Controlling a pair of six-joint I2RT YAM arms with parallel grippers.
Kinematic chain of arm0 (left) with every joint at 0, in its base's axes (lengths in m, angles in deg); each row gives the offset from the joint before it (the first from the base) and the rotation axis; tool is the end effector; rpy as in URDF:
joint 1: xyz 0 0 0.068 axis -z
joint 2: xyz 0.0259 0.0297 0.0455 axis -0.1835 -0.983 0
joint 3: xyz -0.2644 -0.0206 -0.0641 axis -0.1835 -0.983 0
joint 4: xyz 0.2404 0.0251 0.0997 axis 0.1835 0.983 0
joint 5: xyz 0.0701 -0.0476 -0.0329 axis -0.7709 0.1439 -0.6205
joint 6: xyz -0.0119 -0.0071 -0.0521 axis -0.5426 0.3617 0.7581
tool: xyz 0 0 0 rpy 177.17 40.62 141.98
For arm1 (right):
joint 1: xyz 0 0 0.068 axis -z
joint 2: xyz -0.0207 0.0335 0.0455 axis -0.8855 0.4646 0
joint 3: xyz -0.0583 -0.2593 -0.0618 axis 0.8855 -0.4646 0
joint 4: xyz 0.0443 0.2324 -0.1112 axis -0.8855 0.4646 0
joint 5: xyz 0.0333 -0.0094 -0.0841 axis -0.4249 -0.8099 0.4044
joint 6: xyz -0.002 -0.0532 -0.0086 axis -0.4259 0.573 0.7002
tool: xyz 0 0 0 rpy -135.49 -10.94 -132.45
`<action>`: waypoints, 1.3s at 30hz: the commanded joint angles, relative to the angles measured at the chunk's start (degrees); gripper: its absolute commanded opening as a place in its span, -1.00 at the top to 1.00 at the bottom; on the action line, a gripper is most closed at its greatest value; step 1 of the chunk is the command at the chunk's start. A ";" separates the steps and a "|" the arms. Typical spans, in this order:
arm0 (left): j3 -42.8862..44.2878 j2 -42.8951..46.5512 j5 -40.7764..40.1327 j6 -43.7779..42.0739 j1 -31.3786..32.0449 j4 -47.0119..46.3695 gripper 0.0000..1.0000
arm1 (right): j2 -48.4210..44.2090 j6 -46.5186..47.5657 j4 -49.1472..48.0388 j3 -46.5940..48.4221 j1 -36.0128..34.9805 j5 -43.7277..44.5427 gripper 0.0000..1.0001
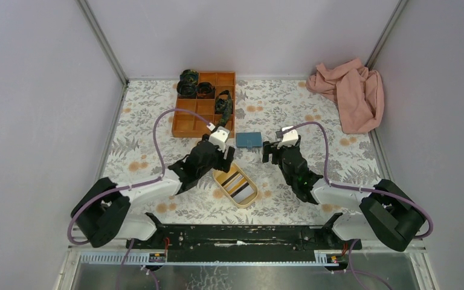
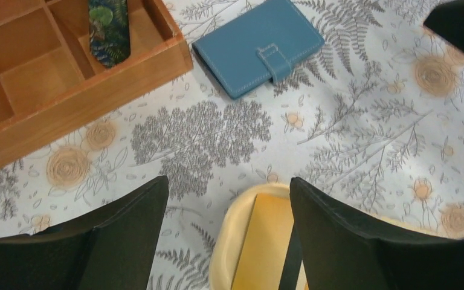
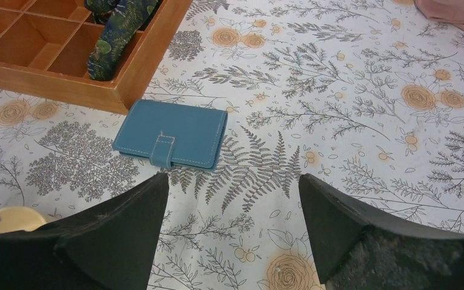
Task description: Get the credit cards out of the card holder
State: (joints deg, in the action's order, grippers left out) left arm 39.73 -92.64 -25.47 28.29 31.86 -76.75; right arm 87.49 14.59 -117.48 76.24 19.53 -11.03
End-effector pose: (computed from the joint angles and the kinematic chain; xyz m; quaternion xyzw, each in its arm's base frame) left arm 0.2136 -0.1864 0.1968 0.2133 0.8269 -0.1432 0.5002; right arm 0.1965 0.1582 0.2002 -0.0831 0.7423 0.0829 0.6597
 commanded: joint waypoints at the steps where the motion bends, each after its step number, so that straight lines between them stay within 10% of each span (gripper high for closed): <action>1: -5.22 6.58 2.13 -1.12 0.19 0.10 -0.57 | 0.04 0.47 -4.22 0.50 0.43 0.19 -0.73; 5: -7.10 8.38 0.50 -1.61 0.15 0.47 -0.20 | 0.42 0.20 -4.27 0.57 0.56 0.07 -0.73; 26: -0.86 -2.87 2.53 -0.74 0.15 5.51 -0.23 | 1.48 -0.89 -2.87 1.38 0.73 1.09 -0.66; 39: 0.33 -5.68 -7.61 5.36 -0.58 7.41 0.91 | 1.34 -1.05 -2.37 1.56 0.77 1.82 -0.63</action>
State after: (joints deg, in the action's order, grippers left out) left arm 37.98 -96.62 -26.78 30.30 31.93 -70.56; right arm 88.82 14.11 -118.24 76.27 19.75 -10.98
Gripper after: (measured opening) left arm 0.104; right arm 0.818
